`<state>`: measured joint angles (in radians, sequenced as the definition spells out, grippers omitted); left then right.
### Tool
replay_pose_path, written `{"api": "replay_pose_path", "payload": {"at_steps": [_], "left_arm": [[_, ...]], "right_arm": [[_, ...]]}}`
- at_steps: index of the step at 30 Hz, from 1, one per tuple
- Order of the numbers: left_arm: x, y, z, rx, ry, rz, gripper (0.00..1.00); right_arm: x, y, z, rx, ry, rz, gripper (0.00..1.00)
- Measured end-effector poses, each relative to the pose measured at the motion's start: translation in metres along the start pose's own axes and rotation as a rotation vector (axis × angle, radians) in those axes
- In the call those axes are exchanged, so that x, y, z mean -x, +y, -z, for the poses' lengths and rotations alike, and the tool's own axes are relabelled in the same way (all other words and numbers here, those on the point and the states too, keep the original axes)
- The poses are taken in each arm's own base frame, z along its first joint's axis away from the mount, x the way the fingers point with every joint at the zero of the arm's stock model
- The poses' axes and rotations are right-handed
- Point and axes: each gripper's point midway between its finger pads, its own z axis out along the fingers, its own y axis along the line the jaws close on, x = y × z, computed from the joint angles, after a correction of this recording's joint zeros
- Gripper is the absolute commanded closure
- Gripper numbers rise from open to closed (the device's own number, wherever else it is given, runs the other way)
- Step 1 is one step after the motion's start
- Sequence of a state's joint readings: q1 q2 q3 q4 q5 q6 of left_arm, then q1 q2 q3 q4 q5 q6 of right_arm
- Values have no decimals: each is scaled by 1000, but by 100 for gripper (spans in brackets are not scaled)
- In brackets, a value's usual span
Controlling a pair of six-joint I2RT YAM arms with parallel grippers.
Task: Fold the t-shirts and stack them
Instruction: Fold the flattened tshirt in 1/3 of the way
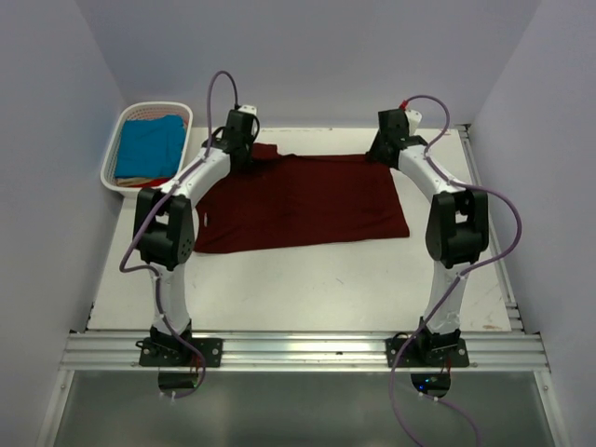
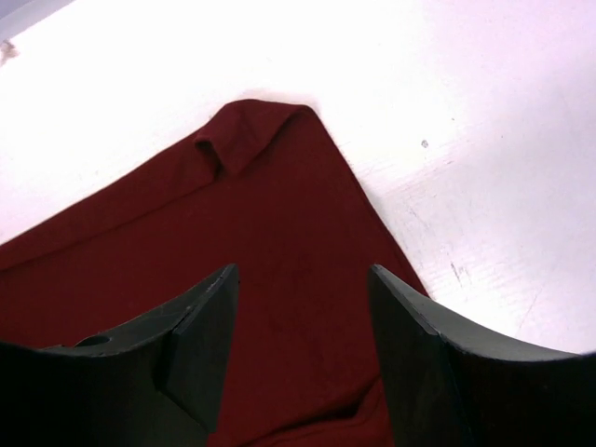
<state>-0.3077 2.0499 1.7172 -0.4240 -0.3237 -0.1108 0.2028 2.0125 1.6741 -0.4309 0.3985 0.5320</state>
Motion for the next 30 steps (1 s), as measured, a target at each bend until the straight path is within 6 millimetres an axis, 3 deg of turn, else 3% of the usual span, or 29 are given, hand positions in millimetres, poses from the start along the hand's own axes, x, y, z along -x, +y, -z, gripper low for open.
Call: {"api": "replay_pose_path", "payload": {"at_steps": [5,10,15,24,30], "left_arm": [[-9,6,13,7,15,3,100],[-11,8,19,7,16,7,100],[-19,7,18,8,34,13,100],[-19,7,18,8,35,16,100],[-19,7,18,6,35,17,100]], "right_arm": [[-9,-5,-27,-10,73,-5,43],[-18,2,-51,45,144,-26,49],[-25,10,-62,100,190,-39,50],[-13,36,-83,182,188,-1,50],[-27,31,-93,169,225,49,57]]}}
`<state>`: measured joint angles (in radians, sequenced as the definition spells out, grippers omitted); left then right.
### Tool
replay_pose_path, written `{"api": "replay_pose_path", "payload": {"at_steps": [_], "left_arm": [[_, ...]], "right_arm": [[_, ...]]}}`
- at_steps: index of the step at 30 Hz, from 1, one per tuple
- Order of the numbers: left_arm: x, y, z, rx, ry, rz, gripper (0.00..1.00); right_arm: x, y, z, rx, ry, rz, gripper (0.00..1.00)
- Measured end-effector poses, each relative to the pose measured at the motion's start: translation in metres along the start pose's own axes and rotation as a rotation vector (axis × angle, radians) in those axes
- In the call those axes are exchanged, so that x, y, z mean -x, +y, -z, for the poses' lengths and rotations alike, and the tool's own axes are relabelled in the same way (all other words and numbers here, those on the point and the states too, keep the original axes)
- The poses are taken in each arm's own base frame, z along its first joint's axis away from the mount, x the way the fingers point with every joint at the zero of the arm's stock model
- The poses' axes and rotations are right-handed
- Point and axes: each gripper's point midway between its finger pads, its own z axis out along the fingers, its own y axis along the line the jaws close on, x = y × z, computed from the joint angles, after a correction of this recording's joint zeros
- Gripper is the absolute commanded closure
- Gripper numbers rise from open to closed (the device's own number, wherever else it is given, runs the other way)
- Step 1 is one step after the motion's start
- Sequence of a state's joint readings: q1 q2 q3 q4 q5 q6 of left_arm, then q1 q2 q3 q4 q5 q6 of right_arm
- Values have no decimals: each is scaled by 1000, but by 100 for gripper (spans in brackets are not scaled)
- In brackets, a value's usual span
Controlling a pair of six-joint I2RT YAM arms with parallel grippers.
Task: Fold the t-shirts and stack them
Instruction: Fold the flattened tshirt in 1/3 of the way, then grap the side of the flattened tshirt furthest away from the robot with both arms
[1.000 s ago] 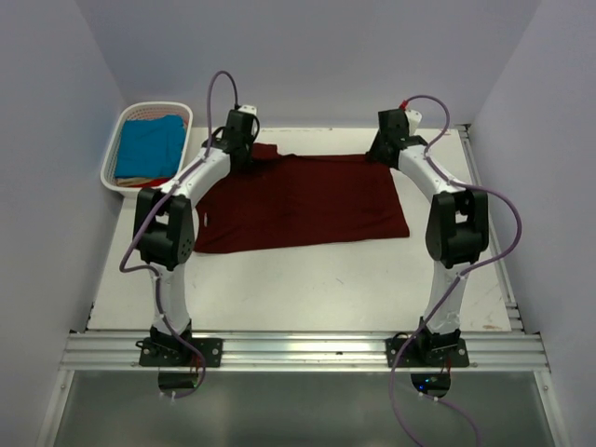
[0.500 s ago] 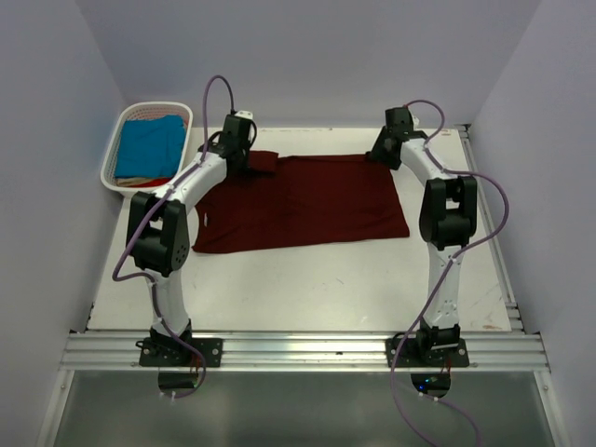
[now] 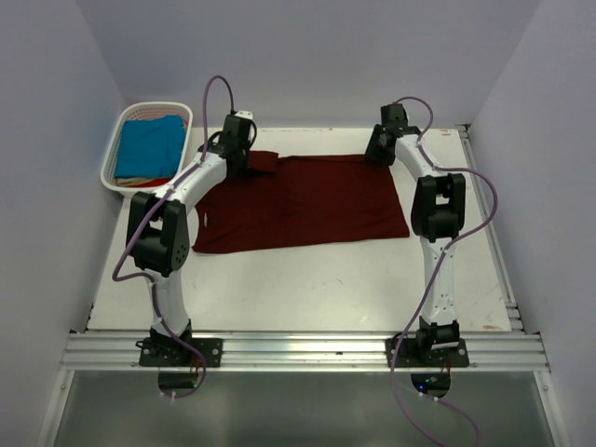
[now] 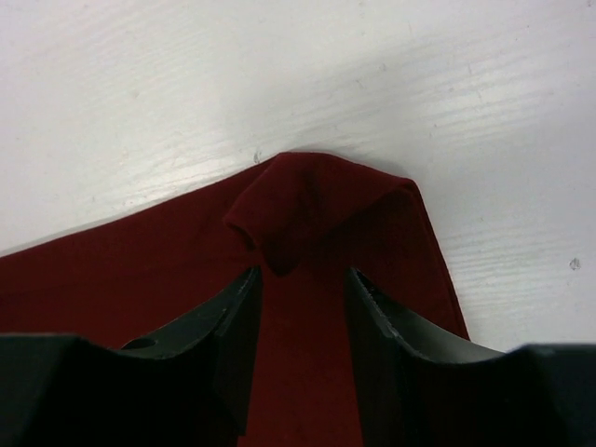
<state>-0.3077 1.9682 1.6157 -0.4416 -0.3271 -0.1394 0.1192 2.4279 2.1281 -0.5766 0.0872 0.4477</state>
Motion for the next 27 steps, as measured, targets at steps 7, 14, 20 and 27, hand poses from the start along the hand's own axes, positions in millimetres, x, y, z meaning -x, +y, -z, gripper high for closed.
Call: {"api": "replay_pose_path", "payload": {"at_steps": [7,14,20,27], "left_arm": [[0,0,0,-2,0,1,100],[0,0,0,-2,0,1,100],[0,0,0,-2,0,1,100],[0,-1,0,-2,1,5,100]], "right_arm": [[-10,-6,-12,-18,24,33,77],[-8,-9,-13,-33,17,48,73],[-5,-9,-13,-32,7,63,68],[5,-6,-11,-18,-24,87,69]]}}
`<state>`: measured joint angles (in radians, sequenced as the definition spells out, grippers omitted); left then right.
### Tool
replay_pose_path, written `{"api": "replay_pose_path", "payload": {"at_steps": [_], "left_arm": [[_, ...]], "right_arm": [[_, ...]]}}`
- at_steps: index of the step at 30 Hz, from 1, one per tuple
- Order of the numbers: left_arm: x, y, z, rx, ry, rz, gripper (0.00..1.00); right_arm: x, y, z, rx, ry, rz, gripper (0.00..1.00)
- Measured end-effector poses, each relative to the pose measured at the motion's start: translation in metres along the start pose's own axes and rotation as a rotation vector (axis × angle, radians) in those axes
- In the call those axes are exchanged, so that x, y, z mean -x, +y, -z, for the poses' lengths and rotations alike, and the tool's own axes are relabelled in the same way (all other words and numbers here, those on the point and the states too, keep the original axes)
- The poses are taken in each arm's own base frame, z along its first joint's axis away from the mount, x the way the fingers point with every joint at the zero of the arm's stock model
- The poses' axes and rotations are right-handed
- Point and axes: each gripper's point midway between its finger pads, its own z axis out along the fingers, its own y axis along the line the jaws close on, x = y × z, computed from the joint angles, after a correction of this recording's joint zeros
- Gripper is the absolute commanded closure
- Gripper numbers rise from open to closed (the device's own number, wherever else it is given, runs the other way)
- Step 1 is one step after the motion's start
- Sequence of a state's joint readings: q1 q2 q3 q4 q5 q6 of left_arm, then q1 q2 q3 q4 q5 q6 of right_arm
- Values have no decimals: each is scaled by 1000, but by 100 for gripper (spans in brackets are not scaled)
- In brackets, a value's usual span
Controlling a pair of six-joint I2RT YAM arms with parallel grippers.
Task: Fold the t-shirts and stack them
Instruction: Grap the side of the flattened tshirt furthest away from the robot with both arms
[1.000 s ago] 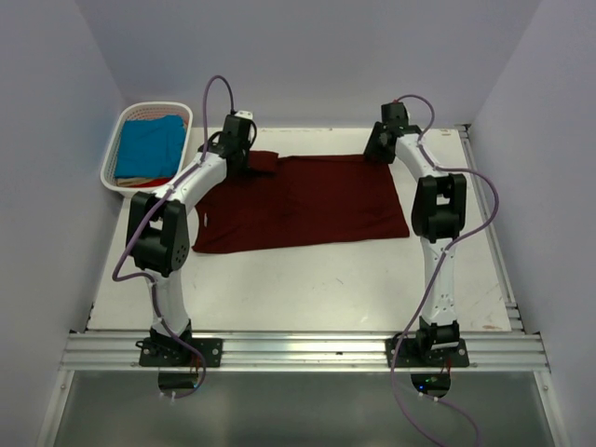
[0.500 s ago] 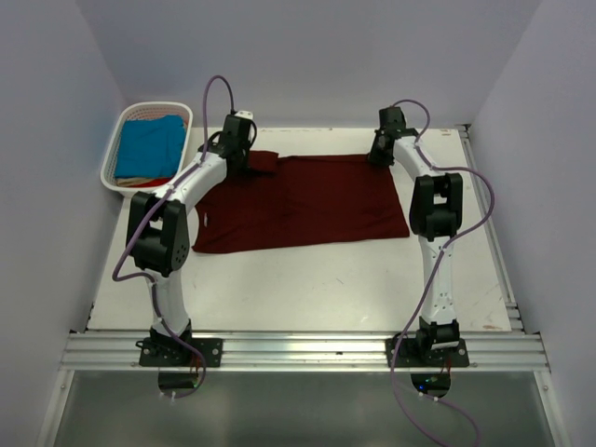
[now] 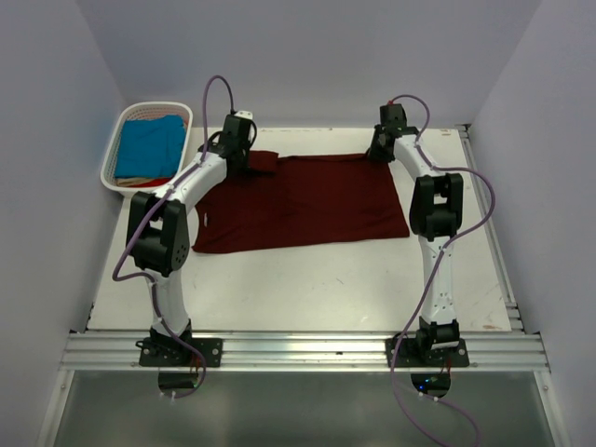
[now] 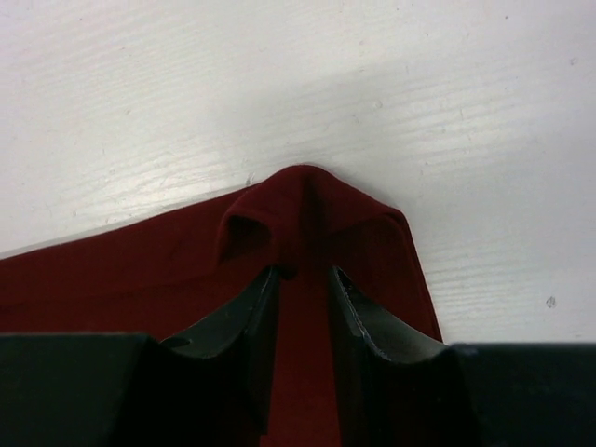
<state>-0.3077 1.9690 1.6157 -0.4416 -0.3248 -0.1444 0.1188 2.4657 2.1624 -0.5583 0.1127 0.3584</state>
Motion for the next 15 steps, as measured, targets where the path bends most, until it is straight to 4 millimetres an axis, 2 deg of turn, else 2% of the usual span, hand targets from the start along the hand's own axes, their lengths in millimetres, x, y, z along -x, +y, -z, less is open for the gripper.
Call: {"api": "replay_pose_path", "payload": {"at_steps": [8,15], "left_arm": [[-2,-1,-2,-3,4,1,100],[-5,-2,-4,-3,14,-2,100]], "right_arm": [[9,2,-4,15,-31,43,69],[3,3,-13,31,-22,79,71]]}}
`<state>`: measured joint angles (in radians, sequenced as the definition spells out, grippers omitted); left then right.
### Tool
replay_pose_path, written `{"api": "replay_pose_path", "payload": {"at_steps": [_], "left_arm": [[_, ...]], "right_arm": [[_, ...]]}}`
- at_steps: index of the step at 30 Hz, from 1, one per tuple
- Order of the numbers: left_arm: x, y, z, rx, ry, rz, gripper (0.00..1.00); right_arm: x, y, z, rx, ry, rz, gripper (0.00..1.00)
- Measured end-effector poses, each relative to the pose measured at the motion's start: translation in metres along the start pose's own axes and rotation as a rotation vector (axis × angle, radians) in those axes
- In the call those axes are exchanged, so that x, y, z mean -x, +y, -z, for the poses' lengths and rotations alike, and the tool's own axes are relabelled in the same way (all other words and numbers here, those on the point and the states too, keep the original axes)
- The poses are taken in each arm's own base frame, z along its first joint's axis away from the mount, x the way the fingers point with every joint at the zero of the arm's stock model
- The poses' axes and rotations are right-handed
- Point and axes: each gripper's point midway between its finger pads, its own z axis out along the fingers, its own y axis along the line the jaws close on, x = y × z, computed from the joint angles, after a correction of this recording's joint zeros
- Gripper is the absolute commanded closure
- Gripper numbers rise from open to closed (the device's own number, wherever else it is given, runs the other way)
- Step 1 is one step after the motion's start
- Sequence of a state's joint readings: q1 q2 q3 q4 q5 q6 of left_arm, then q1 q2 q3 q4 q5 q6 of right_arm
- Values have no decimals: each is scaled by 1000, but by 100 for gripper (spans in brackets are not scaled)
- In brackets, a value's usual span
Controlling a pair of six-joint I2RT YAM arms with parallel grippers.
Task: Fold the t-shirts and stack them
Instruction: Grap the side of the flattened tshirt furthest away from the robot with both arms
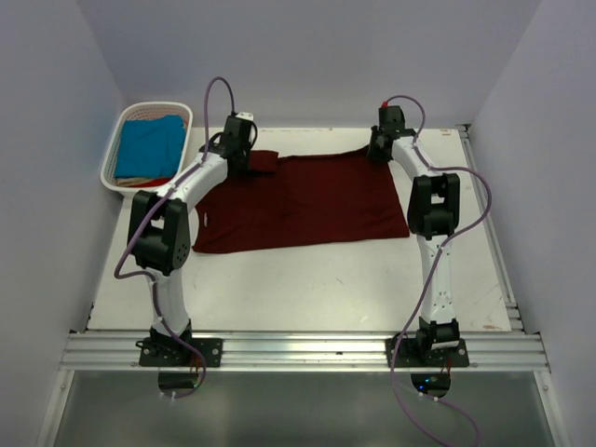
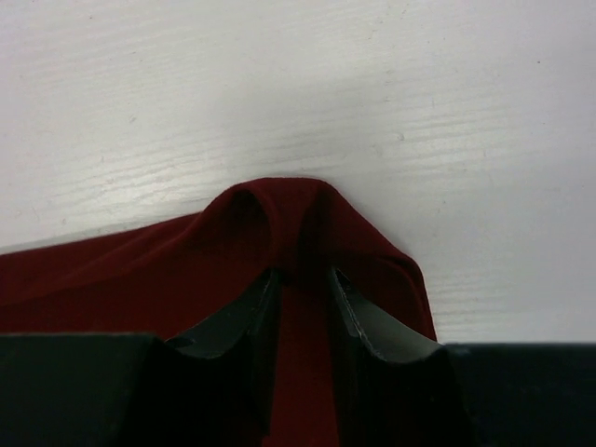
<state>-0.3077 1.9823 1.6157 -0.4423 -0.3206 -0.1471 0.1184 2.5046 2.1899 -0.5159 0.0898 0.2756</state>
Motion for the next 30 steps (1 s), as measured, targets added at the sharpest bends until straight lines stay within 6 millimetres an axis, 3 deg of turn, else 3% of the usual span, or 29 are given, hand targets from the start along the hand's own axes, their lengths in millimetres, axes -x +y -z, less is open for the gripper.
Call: {"api": "replay_pose_path", "payload": {"at_steps": [4,30], "left_arm": [[0,0,0,-1,0,0,100],[-12,-7,-11,-22,34,0,100]], "right_arm": [[-4,1,-7,9,4,24,71],[17,12,-12,85,-88,119,68]]}}
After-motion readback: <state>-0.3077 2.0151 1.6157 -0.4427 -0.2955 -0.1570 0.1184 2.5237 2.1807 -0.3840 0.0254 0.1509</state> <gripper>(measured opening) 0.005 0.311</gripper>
